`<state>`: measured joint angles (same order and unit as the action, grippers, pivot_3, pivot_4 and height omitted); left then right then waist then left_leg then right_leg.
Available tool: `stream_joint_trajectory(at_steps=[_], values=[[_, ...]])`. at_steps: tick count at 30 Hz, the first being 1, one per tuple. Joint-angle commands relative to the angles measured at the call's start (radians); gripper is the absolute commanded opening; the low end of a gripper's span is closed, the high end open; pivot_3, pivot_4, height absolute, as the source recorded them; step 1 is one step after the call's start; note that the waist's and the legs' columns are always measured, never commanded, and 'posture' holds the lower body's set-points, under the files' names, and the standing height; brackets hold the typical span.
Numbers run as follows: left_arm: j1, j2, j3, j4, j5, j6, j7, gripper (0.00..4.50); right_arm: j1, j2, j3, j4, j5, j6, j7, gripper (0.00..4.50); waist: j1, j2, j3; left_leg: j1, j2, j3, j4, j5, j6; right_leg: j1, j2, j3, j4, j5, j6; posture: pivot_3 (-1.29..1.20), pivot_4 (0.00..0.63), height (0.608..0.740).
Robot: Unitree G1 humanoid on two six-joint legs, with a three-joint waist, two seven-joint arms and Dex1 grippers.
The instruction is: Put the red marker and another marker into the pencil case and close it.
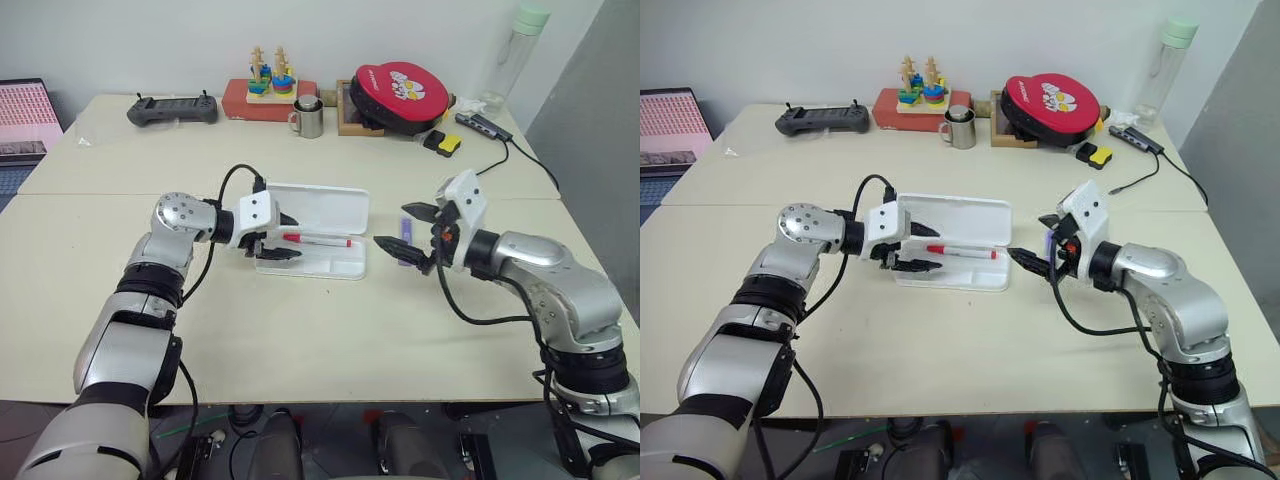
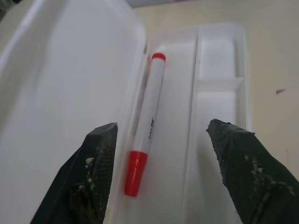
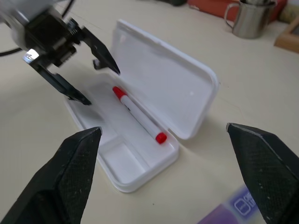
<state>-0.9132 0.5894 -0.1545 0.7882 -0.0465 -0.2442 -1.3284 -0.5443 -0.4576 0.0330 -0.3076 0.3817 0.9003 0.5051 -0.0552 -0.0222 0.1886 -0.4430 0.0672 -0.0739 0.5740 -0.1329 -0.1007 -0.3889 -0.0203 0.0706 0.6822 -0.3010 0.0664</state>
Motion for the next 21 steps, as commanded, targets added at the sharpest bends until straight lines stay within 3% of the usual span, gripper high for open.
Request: stream_joint_trajectory(at_steps=[1, 3, 7, 14, 21], values=[[0.067, -0.036, 0.075, -0.237, -0.174, 0.197, -0.025, 4.24, -0.019, 0.133, 0.005, 0.123, -0.178, 0.062, -0.328, 4.50, -0.002, 0.000, 0.000, 0.000, 0.000, 0.000, 0.000, 0.000, 0.000, 0.000, 0.000, 0.000, 0.000, 0.001, -0.002, 0.00, 0.150, 0.740], [0.095, -0.050, 0.099, -0.317, -0.216, 0.275, -0.001, 4.49, 0.003, 0.200, -0.001, 0.137, -0.206, 0.050, -0.391, 4.50, -0.001, 0.000, 0.000, 0.000, 0.000, -0.001, 0.000, 0.000, 0.000, 0.000, 0.000, 0.000, 0.001, 0.001, -0.002, 0.00, 0.150, 0.740], [0.140, -0.062, 0.121, -0.446, -0.284, 0.389, 0.033, 4.49, 0.027, 0.306, -0.018, 0.182, -0.250, 0.030, -0.492, 4.50, -0.001, 0.000, 0.000, 0.000, 0.000, -0.001, 0.000, 0.000, 0.000, 0.000, 0.000, 0.000, 0.002, 0.001, -0.002, 0.00, 0.150, 0.740], [0.174, -0.092, 0.130, -0.546, -0.320, 0.461, 0.089, 4.49, 0.055, 0.332, 0.021, 0.232, -0.316, 0.018, -0.526, 4.50, 0.000, 0.000, 0.000, 0.001, 0.000, -0.001, 0.000, 0.000, 0.000, 0.001, 0.000, 0.000, 0.002, 0.001, -0.002, 0.00, 0.150, 0.740], [0.181, -0.107, 0.135, -0.585, -0.342, 0.495, 0.126, 4.50, 0.055, 0.324, 0.012, 0.232, -0.328, 0.018, -0.522, 2.69, 0.002, 0.000, 0.000, 0.002, 0.000, -0.001, 0.001, 0.000, 0.000, 0.002, 0.000, 0.000, 0.001, 0.001, -0.001, 0.00, 0.150, 0.740]])
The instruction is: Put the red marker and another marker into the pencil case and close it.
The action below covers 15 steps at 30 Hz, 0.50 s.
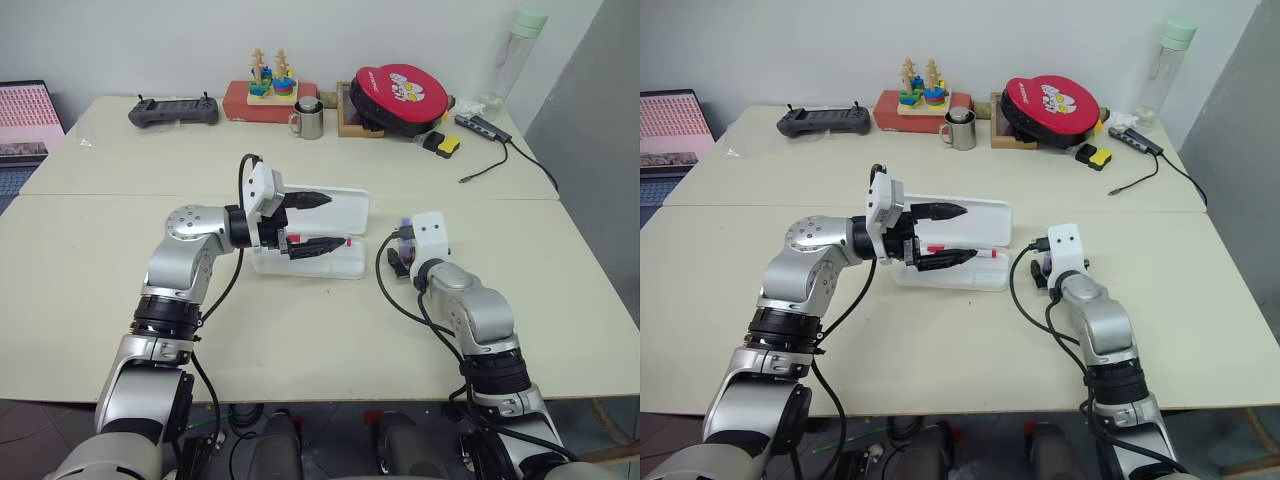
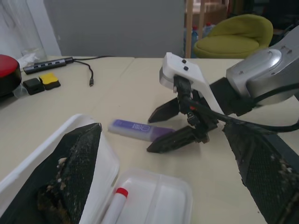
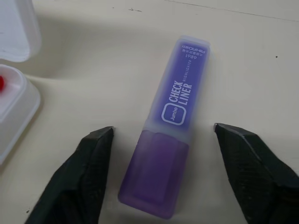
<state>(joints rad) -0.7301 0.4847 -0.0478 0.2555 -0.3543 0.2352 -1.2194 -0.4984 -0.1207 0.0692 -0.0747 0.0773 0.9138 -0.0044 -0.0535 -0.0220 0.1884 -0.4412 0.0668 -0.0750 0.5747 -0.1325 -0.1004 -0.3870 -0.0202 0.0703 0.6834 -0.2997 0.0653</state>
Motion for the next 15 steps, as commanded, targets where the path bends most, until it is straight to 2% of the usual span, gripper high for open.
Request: stream_joint_trajectory(at_steps=[1, 7, 10, 13, 15], values=[[-0.001, -0.004, 0.030, -0.058, -0.039, 0.022, 0.021, 4.50, 0.008, -0.011, -0.033, -0.003, -0.022, 0.005, -0.015, 2.51, 0.001, 0.000, 0.000, 0.000, 0.000, 0.000, 0.000, 0.000, 0.000, 0.000, 0.000, 0.000, 0.000, 0.000, 0.000, 0.00, 0.150, 0.740], [0.005, -0.007, 0.061, -0.077, -0.071, 0.040, 0.060, 4.50, -0.023, 0.009, -0.107, -0.082, 0.010, 0.018, -0.019, 1.10, 0.001, 0.000, 0.000, 0.000, 0.000, 0.000, 0.000, 0.000, 0.000, 0.000, 0.000, 0.000, 0.000, 0.000, 0.000, 0.00, 0.150, 0.740], [0.029, 0.001, 0.075, -0.117, -0.091, 0.068, 0.080, 4.50, -0.064, 0.033, -0.153, -0.145, 0.073, -0.014, 0.024, 1.09, -0.001, 0.000, 0.000, 0.000, 0.000, 0.000, 0.000, 0.000, 0.000, 0.000, 0.000, 0.000, -0.001, 0.000, 0.000, 0.00, 0.150, 0.740], [0.077, 0.039, 0.109, -0.161, -0.094, 0.097, 0.113, 4.50, -0.107, -0.014, -0.087, -0.197, 0.081, -0.178, 0.144, 1.09, -0.008, 0.001, 0.001, 0.000, 0.000, 0.000, -0.001, 0.000, 0.000, -0.001, 0.000, 0.000, 0.000, 0.000, 0.000, 0.00, 0.150, 0.740], [0.105, 0.063, 0.143, -0.180, -0.104, 0.117, 0.141, 4.50, -0.117, -0.005, -0.059, -0.224, 0.127, -0.225, 0.219, 1.09, -0.011, 0.001, 0.001, 0.000, 0.000, 0.001, -0.001, 0.000, 0.000, -0.001, 0.000, 0.001, -0.001, 0.000, 0.000, 0.00, 0.150, 0.740]])
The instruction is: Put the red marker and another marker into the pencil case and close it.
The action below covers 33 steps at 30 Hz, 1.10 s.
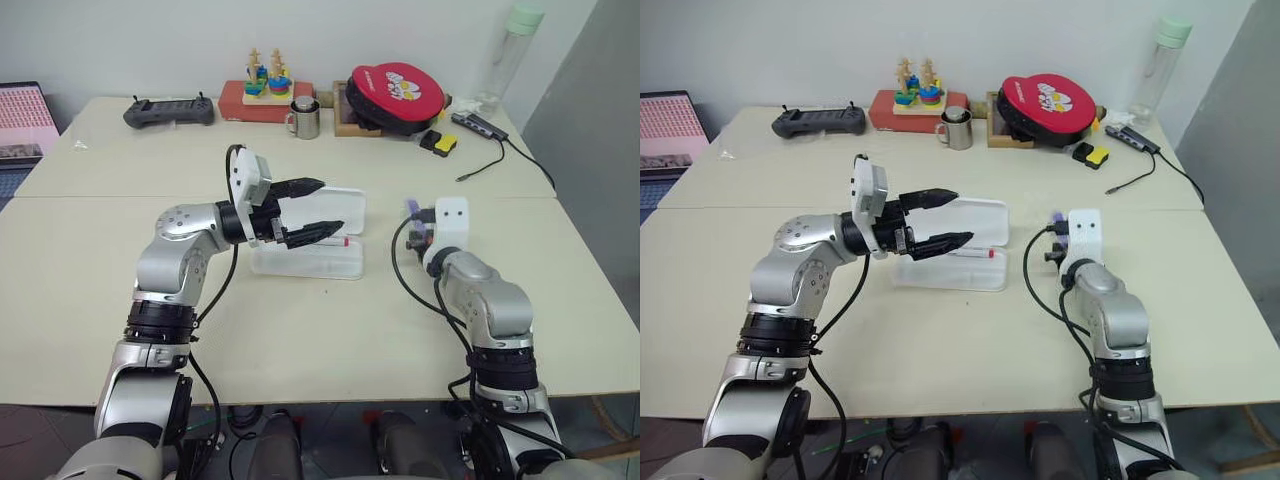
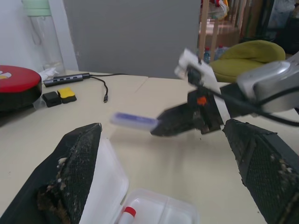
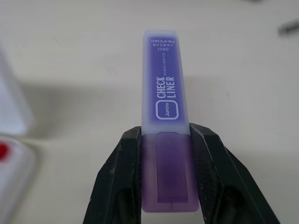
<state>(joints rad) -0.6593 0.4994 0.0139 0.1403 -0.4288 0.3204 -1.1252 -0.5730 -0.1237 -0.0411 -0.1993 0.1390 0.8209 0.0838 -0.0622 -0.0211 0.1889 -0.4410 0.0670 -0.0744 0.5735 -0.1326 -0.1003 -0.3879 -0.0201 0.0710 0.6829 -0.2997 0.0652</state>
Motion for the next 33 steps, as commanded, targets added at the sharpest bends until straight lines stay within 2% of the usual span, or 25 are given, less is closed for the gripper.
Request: stream_joint_trajectory(at_steps=[1, 5, 7, 10, 12, 15, 19, 29, 31, 33], values=[[0.079, 0.078, 0.118, -0.079, -0.026, 0.044, 0.075, 4.50, -0.058, 0.009, 0.090, -0.117, 0.099, -0.154, 0.194, 1.09, -0.006, 0.000, 0.000, 0.000, 0.000, 0.000, 0.000, 0.000, 0.000, 0.000, 0.000, 0.000, 0.000, 0.000, 0.000, 0.00, 0.150, 0.740], [0.263, 0.132, 0.229, -0.123, -0.061, 0.108, 0.138, 4.50, -0.109, -0.010, 0.239, -0.072, 0.181, -0.097, 0.413, 1.09, -0.029, 0.000, 0.000, 0.003, 0.002, 0.000, -0.003, 0.000, 0.000, 0.000, 0.001, 0.000, 0.001, -0.001, -0.002, 0.00, 0.150, 0.740], [0.353, 0.137, 0.256, -0.130, -0.044, 0.092, 0.167, 4.50, -0.158, -0.053, 0.341, 0.011, 0.126, -0.132, 0.500, 1.09, -0.026, 0.000, 0.000, 0.004, 0.002, 0.000, -0.003, 0.000, 0.000, 0.002, 0.001, 0.000, 0.001, -0.002, -0.003, 0.00, 0.150, 0.740], [0.413, 0.137, 0.286, -0.159, -0.059, 0.093, 0.194, 4.50, -0.220, -0.080, 0.422, 0.121, 0.082, -0.165, 0.569, 1.09, -0.002, 0.000, 0.000, 0.004, 0.002, 0.000, -0.002, 0.000, 0.000, 0.002, 0.001, -0.001, 0.000, -0.002, -0.003, 0.00, 0.150, 0.740], [0.453, 0.138, 0.324, -0.190, -0.096, 0.110, 0.207, 4.50, -0.283, -0.076, 0.479, 0.263, 0.041, -0.222, 0.629, 1.09, 0.010, -0.002, 0.000, 0.004, 0.002, 0.000, -0.001, 0.000, 0.000, 0.002, 0.000, -0.001, -0.001, -0.001, -0.002, 0.00, 0.150, 0.740], [0.511, 0.150, 0.343, -0.238, -0.130, 0.137, 0.195, 4.50, -0.352, -0.056, 0.500, 0.445, 0.005, -0.296, 0.684, 1.09, 0.014, -0.003, -0.001, 0.004, 0.002, 0.001, 0.000, 0.000, 0.000, 0.002, 0.000, 0.000, -0.002, -0.002, -0.002, 0.00, 0.150, 0.740], [0.523, 0.157, 0.351, -0.256, -0.141, 0.146, 0.209, 4.50, -0.400, -0.041, 0.511, 0.572, -0.026, -0.367, 0.760, 1.09, 0.017, -0.003, -0.001, 0.005, 0.002, 0.002, 0.000, 0.000, 0.000, 0.003, 0.000, 0.000, -0.002, -0.001, -0.001, 0.00, 0.150, 0.740], [0.520, 0.148, 0.337, -0.289, -0.161, 0.160, 0.247, 4.50, -0.430, -0.008, 0.506, 0.709, -0.083, -0.421, 0.842, 1.09, 0.011, -0.002, -0.001, 0.005, 0.002, 0.002, -0.003, 0.000, -0.001, 0.002, 0.001, -0.001, -0.001, 0.000, -0.004, 0.00, 0.150, 0.740], [0.518, 0.147, 0.335, -0.293, -0.165, 0.163, 0.251, 4.50, -0.432, -0.001, 0.500, 0.725, -0.092, -0.429, 0.848, 1.79, 0.011, -0.002, -0.001, 0.005, 0.002, 0.002, -0.003, 0.000, -0.001, 0.002, 0.001, -0.001, -0.001, 0.000, -0.004, 0.00, 0.150, 0.740], [0.518, 0.145, 0.335, -0.294, -0.168, 0.164, 0.253, 4.50, -0.434, 0.003, 0.496, 0.736, -0.099, -0.434, 0.850, 2.03, 0.011, -0.003, -0.001, 0.005, 0.002, 0.002, -0.003, 0.000, -0.001, 0.002, 0.001, 0.000, -0.001, 0.000, -0.004, 0.00, 0.150, 0.740]])
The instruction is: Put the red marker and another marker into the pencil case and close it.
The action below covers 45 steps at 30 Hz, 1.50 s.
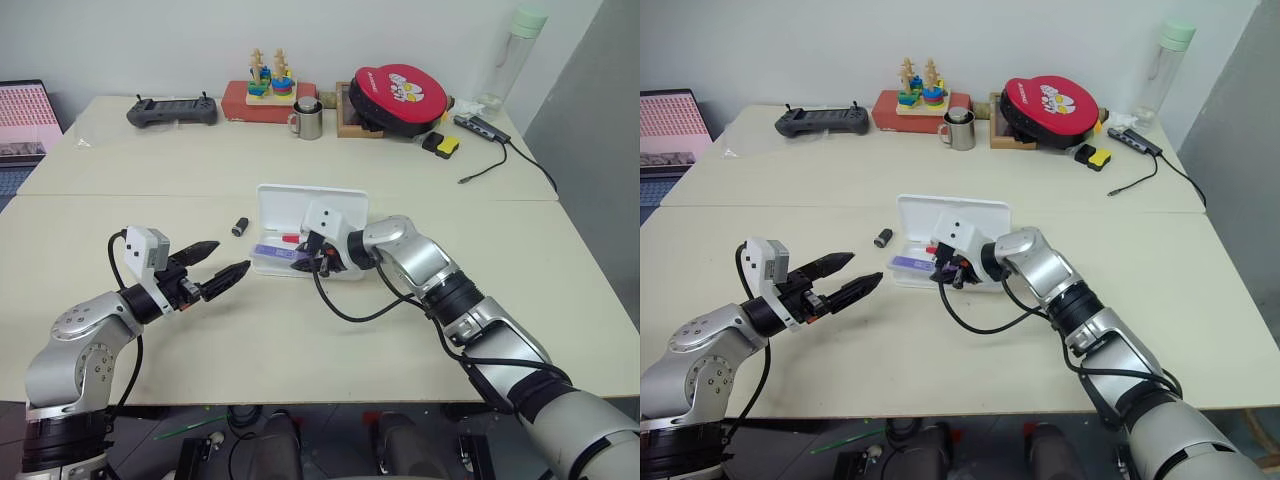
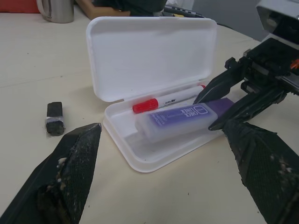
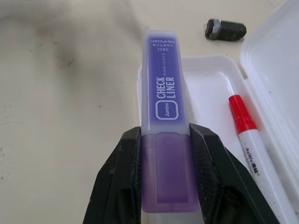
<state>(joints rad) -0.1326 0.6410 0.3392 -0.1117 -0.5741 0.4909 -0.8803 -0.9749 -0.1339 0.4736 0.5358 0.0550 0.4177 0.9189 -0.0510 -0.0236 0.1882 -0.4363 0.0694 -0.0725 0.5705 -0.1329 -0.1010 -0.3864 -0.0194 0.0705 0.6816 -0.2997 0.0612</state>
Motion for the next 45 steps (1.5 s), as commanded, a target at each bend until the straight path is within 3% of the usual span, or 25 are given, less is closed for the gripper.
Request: stream_joint_trajectory(at_steps=[1, 10, 14, 19, 31, 34, 45], values=[[-0.009, 0.003, 0.010, -0.042, -0.023, -0.007, 0.008, 4.50, -0.034, 0.016, -0.023, 0.005, -0.016, -0.032, 0.015, 2.34, 0.000, 0.000, 0.000, 0.000, 0.000, 0.000, 0.000, 0.000, 0.000, 0.000, 0.000, 0.000, 0.000, 0.000, 0.000, 0.00, 0.150, 0.740], [-0.071, -0.020, 0.007, 0.014, -0.013, -0.018, 0.062, 4.50, -0.053, 0.015, -0.085, -0.002, -0.009, -0.037, 0.019, 4.47, 0.002, 0.000, 0.000, 0.000, 0.000, 0.000, 0.001, 0.000, 0.000, 0.000, 0.000, 0.000, 0.000, 0.000, 0.000, 0.00, 0.150, 0.740], [-0.139, -0.020, -0.018, 0.120, 0.072, -0.049, 0.143, 4.50, -0.032, 0.025, -0.150, -0.100, 0.060, -0.029, 0.046, 4.49, 0.001, 0.000, 0.000, 0.000, 0.000, 0.000, 0.001, 0.000, 0.000, 0.000, 0.000, 0.000, 0.000, 0.000, 0.000, 0.00, 0.150, 0.740], [-0.305, -0.043, -0.092, 0.386, 0.209, -0.076, 0.269, 4.50, 0.016, 0.016, -0.238, -0.301, 0.124, 0.036, -0.015, 4.49, 0.002, 0.000, 0.000, 0.000, 0.000, 0.000, 0.001, 0.000, 0.000, 0.000, 0.000, 0.000, 0.001, 0.000, 0.001, 0.00, 0.150, 0.740], [-0.541, -0.095, -0.167, 0.763, 0.313, -0.173, 0.261, 4.50, 0.068, -0.020, -0.265, -0.513, 0.151, 0.170, -0.111, 4.49, 0.010, 0.000, 0.000, -0.001, 0.000, -0.001, 0.001, 0.000, 0.000, 0.000, 0.000, -0.001, 0.000, 0.001, 0.001, 0.00, 0.150, 0.740], [-0.573, -0.110, -0.186, 0.818, 0.331, -0.179, 0.256, 4.09, 0.071, -0.026, -0.278, -0.529, 0.154, 0.184, -0.130, 4.50, 0.010, 0.000, 0.000, -0.001, -0.001, -0.001, 0.001, 0.000, 0.000, 0.000, 0.000, -0.001, 0.000, 0.001, 0.001, 0.00, 0.150, 0.740], [-0.576, -0.130, -0.187, 0.843, 0.342, -0.229, 0.224, 1.82, 0.062, -0.041, -0.283, -0.518, 0.165, 0.178, -0.149, 4.50, 0.010, 0.000, 0.000, -0.001, 0.000, -0.001, 0.001, 0.000, 0.000, 0.000, 0.000, -0.001, 0.000, 0.001, 0.001, 0.00, 0.150, 0.740]])
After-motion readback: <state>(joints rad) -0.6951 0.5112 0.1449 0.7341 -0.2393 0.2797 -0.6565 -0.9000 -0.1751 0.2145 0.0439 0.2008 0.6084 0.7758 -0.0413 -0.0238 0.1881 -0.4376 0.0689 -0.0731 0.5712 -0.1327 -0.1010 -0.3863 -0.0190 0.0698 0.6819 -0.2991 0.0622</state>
